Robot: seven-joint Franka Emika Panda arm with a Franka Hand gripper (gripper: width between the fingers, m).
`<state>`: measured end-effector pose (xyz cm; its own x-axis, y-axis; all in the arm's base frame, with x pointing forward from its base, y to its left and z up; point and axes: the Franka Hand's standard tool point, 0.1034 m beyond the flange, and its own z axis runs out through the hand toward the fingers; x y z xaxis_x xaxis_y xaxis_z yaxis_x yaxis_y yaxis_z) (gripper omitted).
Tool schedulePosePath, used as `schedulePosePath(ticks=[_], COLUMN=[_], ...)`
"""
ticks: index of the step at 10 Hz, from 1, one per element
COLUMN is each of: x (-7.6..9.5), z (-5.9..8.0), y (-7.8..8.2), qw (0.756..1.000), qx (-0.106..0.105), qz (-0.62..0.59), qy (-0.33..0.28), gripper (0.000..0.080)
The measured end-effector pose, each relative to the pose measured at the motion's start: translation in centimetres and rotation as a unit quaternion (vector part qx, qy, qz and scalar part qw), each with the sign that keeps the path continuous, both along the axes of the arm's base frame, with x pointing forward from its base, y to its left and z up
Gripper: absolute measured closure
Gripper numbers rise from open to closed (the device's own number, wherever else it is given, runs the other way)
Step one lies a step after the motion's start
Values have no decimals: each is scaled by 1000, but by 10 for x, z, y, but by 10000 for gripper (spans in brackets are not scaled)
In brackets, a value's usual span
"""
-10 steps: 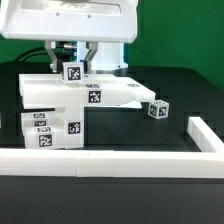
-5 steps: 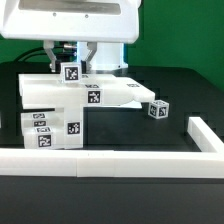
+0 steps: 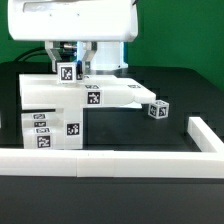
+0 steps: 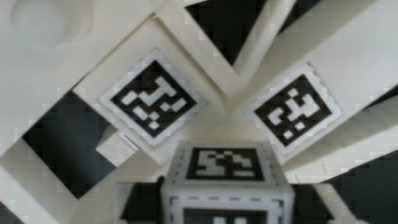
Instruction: Assemble chair
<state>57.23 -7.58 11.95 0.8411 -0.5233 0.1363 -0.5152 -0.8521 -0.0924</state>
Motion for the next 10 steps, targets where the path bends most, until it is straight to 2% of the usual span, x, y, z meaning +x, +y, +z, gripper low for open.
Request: schedulePosePath(ticks=[2, 4, 6, 7, 8, 9, 10], x=[0, 0, 3, 4, 4, 4, 5], z=[0, 0, 0, 0, 0, 0, 0], y=[0, -2, -11, -9, -9, -9, -8], qw=[997, 986, 967, 964, 966, 969, 970], qx=[18, 48, 75, 77, 75, 73, 72], qz=[-73, -157, -244, -256, -248, -235, -232], qy=[-1, -5, -8, -8, -9, -9, -10], gripper=[515, 515, 515, 515, 439, 439, 261])
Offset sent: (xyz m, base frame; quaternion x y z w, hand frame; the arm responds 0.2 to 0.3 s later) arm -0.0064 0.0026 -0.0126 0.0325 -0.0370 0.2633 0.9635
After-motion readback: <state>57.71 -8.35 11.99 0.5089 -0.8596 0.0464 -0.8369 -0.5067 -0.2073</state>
